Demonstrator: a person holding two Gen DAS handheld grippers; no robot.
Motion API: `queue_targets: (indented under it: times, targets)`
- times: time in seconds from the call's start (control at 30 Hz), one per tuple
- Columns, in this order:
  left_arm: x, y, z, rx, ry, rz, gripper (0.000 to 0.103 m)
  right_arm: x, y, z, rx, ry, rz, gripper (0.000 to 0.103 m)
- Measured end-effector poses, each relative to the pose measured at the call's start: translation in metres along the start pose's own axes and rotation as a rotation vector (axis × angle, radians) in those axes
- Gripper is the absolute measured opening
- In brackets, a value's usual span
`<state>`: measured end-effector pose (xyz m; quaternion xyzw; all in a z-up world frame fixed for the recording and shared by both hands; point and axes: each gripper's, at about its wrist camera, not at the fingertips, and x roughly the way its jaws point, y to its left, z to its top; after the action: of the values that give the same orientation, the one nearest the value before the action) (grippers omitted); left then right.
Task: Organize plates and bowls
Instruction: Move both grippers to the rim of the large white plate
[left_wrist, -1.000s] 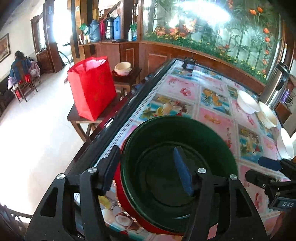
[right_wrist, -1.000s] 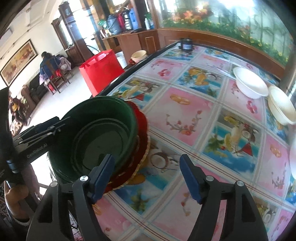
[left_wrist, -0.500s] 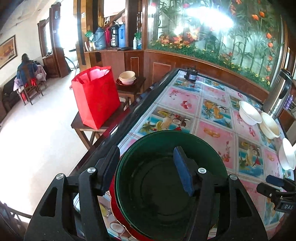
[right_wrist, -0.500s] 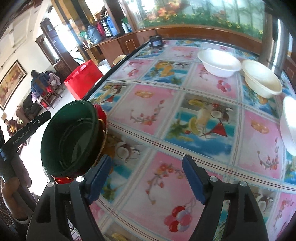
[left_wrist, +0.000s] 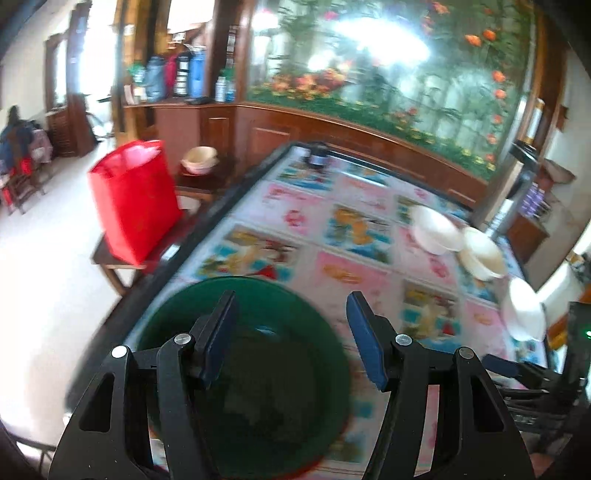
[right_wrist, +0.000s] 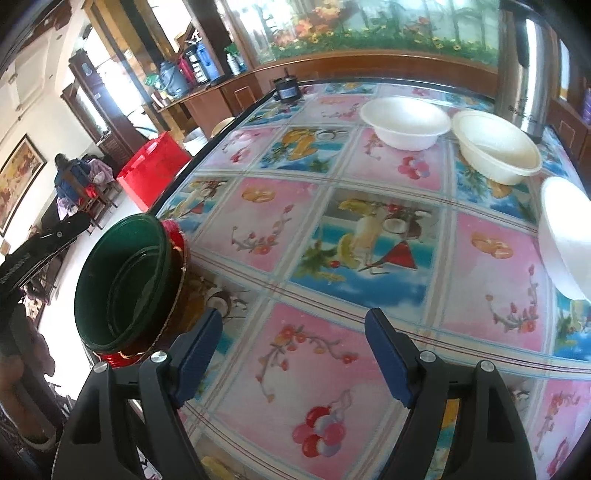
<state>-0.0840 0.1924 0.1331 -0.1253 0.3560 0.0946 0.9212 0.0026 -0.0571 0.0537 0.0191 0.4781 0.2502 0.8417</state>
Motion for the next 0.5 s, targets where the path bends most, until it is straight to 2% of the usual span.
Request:
queue_targets:
  times: [0.13, 0.23, 0.33, 0.43, 0.5]
  targets:
    - [0.009, -0.035, 0.002, 0.026, 0.057, -0.114, 0.060, -0.007, -0.020, -0.002, 0.045, -0.001, -0.031, 0.080]
    - [0.019, -0.055, 0.003, 0.012, 0.109, -0.218, 0.060, -0.012, -0.038, -0.005, 0.102, 0.030, -0.067, 0.080]
    - [0.021, -0.080, -0.001, 0.035, 0.091, -0.237, 0.060, -0.023, -0.054, -0.006, 0.143, 0.008, -0.070, 0.080]
    - [0.022, -0.096, -0.005, 0.065, 0.083, -0.264, 0.071, -0.040, -0.067, -0.009, 0.165, -0.057, -0.076, 0.080]
    - [0.024, -0.106, -0.008, 0.088, 0.071, -0.273, 0.071, -0.047, -0.074, -0.011, 0.176, -0.080, -0.088, 0.080]
